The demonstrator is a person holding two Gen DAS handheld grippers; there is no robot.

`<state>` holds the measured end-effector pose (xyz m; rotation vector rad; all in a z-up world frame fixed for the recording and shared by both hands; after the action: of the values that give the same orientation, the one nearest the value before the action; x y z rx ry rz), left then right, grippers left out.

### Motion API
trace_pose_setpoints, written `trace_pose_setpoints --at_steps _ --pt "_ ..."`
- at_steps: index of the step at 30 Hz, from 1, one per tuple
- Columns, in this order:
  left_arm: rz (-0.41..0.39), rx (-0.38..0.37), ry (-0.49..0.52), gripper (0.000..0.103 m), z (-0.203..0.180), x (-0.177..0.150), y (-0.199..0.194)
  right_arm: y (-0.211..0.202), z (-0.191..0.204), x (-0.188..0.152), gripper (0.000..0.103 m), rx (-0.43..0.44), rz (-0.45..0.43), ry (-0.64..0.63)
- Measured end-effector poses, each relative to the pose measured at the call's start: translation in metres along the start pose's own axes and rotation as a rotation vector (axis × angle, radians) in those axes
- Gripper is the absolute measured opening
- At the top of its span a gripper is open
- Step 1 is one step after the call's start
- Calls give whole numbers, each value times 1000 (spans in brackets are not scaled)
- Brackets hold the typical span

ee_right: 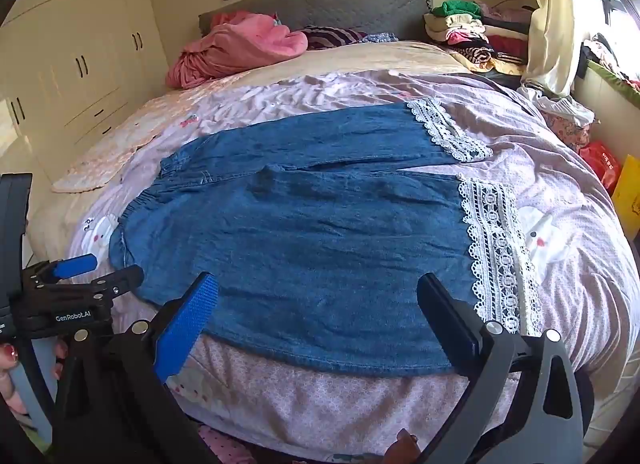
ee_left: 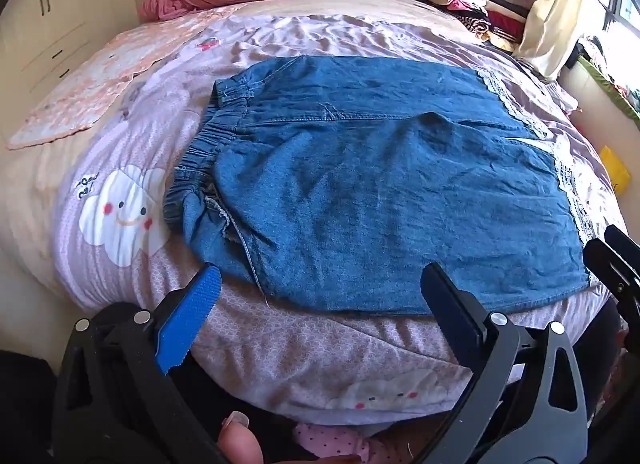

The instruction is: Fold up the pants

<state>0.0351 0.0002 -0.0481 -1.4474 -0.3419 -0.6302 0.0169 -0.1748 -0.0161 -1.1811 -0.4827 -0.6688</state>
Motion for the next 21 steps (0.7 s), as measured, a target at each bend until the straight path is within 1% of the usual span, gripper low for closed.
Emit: trace_pose_setpoints --at_steps 9,14,15,21 --pt "-6 -8 1 94 -1 1 0 -5 4 2 99 -7 -9 -8" --pt "-15 -15 7 94 -3 3 -1 -5 0 8 99 -23 -17 -16" --pt "-17 -17 7 94 -4 3 -4 -6 4 4 99 -30 -24 -25" --pt "-22 -19 7 94 -3 4 -5 -9 4 4 99 -43 -35 -28"
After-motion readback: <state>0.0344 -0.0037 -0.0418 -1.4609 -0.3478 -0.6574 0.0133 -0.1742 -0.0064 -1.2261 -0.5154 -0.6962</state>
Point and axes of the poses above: each gripper's, at about its wrist camera, not at the fingertips, and y roughly the way its jaws point, z to its left, x to its top, the point moved 6 cm from there along y, roughly the way its jaws point, and after that the axes turned 14 degrees about y, right-handed, at the moved point
